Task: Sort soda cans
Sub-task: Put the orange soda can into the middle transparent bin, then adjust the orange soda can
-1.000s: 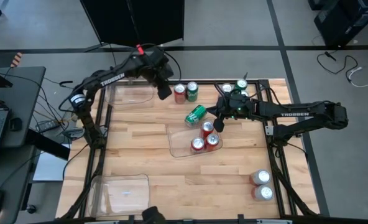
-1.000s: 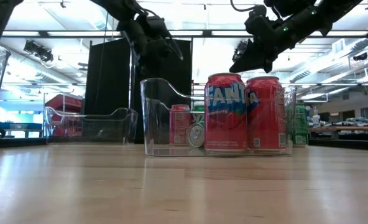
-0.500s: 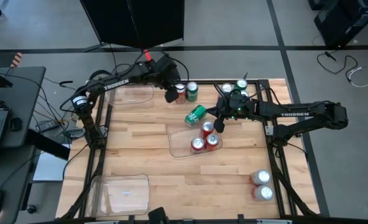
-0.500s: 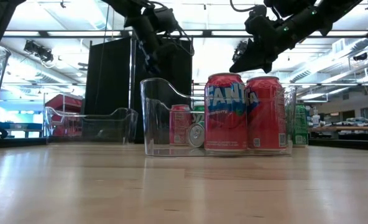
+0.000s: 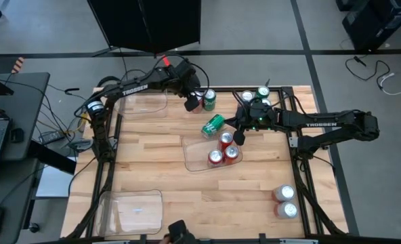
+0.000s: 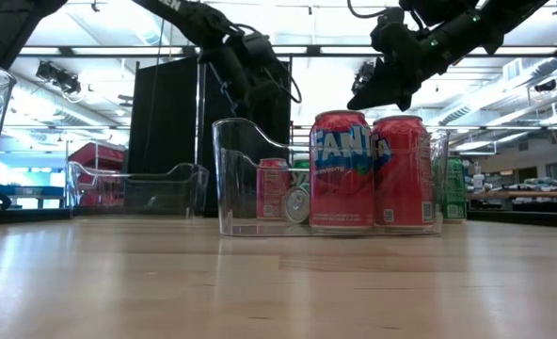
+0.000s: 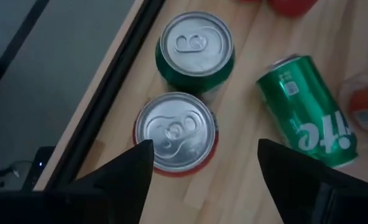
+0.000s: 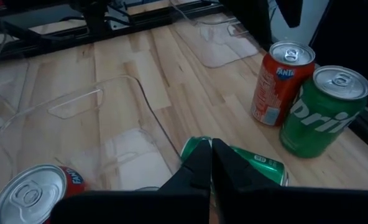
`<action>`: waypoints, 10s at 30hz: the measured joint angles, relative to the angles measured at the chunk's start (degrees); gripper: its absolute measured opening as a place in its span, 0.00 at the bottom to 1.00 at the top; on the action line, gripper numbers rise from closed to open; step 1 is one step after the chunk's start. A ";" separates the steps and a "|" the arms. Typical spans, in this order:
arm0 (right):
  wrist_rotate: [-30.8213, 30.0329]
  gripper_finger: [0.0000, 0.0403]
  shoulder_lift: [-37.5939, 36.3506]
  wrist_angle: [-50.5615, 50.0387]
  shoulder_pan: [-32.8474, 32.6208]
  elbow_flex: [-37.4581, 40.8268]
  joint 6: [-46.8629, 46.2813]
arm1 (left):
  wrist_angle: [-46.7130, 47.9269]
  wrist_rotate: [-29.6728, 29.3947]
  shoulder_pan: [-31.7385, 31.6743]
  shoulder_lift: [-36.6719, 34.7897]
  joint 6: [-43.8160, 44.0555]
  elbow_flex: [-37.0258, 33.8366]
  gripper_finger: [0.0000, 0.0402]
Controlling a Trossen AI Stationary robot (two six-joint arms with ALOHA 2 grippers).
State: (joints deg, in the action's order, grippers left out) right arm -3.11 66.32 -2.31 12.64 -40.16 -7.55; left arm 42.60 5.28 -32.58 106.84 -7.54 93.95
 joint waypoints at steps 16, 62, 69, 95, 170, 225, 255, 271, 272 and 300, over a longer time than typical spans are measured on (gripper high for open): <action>0.11 0.03 0.02 0.13 -0.14 0.00 0.66 | -1.12 3.30 -2.97 2.57 -0.80 0.00 0.72; 0.12 0.03 0.07 0.08 -0.14 0.00 1.02 | -0.84 3.43 -3.41 6.62 -4.32 1.39 0.11; 0.21 0.07 0.07 5.83 0.67 0.04 -1.43 | 7.61 3.27 -3.85 6.47 -5.72 8.92 0.03; 4.69 0.51 32.93 -20.25 14.19 -41.10 9.30 | -34.80 9.79 -7.15 -25.14 -2.35 -29.48 0.00; -8.39 0.66 44.30 -63.57 -11.93 -68.66 -11.37 | -43.06 9.36 -7.19 -36.50 -4.40 -43.56 0.01; -13.95 0.48 44.34 -76.05 0.99 -69.32 11.18 | -41.41 9.36 -7.17 -36.47 -3.64 -43.54 0.01; 5.57 0.05 44.85 -49.96 10.81 -46.07 37.88 | -35.56 7.57 -8.04 -39.21 -5.67 -43.50 0.01; 0.28 0.01 44.63 -56.99 13.63 -49.31 24.65 | -31.05 8.15 -7.78 -39.21 -7.33 -44.18 0.01; 1.17 0.03 44.63 -56.30 13.52 -49.31 25.83 | -31.45 8.60 -7.77 -39.21 -7.33 -44.67 0.01; 11.05 0.61 52.10 -45.80 8.93 -52.52 35.19 | -38.16 8.35 -6.99 -39.16 -7.53 -52.68 0.01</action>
State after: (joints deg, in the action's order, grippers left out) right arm 7.95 118.43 -48.11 21.56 -92.68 27.64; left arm 4.45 13.63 -39.57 67.68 -15.07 41.28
